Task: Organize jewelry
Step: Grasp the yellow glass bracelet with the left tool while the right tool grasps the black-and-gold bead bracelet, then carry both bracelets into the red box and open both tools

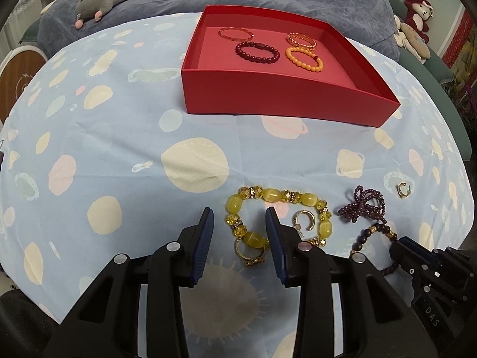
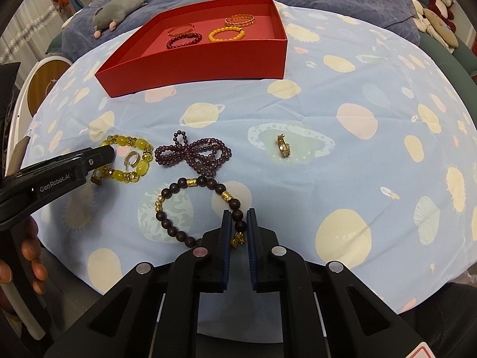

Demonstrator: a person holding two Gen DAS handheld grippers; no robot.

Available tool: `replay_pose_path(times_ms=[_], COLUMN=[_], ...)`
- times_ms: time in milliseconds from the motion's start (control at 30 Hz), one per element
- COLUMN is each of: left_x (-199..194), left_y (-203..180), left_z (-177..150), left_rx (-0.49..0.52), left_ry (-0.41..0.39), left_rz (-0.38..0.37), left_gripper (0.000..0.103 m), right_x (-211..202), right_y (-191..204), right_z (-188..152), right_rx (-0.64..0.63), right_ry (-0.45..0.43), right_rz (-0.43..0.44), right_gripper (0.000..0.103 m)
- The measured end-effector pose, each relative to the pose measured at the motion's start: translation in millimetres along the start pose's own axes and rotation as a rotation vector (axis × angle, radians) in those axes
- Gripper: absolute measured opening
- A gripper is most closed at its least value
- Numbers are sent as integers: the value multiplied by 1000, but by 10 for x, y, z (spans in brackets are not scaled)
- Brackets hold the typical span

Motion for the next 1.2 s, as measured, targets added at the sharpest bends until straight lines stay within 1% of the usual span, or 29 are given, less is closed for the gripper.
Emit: replay_pose_path(times_ms=[33,100,133,333,567,700,800,1033,1200], left_x=[3,6,6,-64,-344,-494,-596,-876,-1057], left_y=[-11,-18,-22,-29,-112,-147,-179,-357,-515], left_z=[4,11,12,23,135,226,280,448,684], left_rx=[10,24,28,30,5,2,-9,31,57], left_ry=[-1,0,2,-1,-23,-46,-49,-69,-102], left_rz=[1,3,-2,-14,-83,-105,-129,-175,-222], left_gripper=[26,13,9,9,9,9,9,9,9], right_x=[-1,-1,-2,-75,-344,-489,-584,-811,-966], right_y=[0,3,5,20,90,122,147,179,174], right_z=[-1,0,0,26,209,304,361,534,815], right_rx=[1,1,1,16,13,16,14,4,-4], right_ry=[0,0,1,-9,-60,-87,-102,-139,-176], right_rz=[0,1,1,20,51,67,79,92,114], right_gripper=[10,10,10,8,8,8,8,8,8])
Point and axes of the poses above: each gripper's, at about its wrist camera, not at the fingertips, and x roughly the way its jaws point, y to its left, z to its top, the point moved 10 cm from there along x, roughly the way its jaws point, and after that the axes turned 1 degree about -y, right-handed, at the moved point
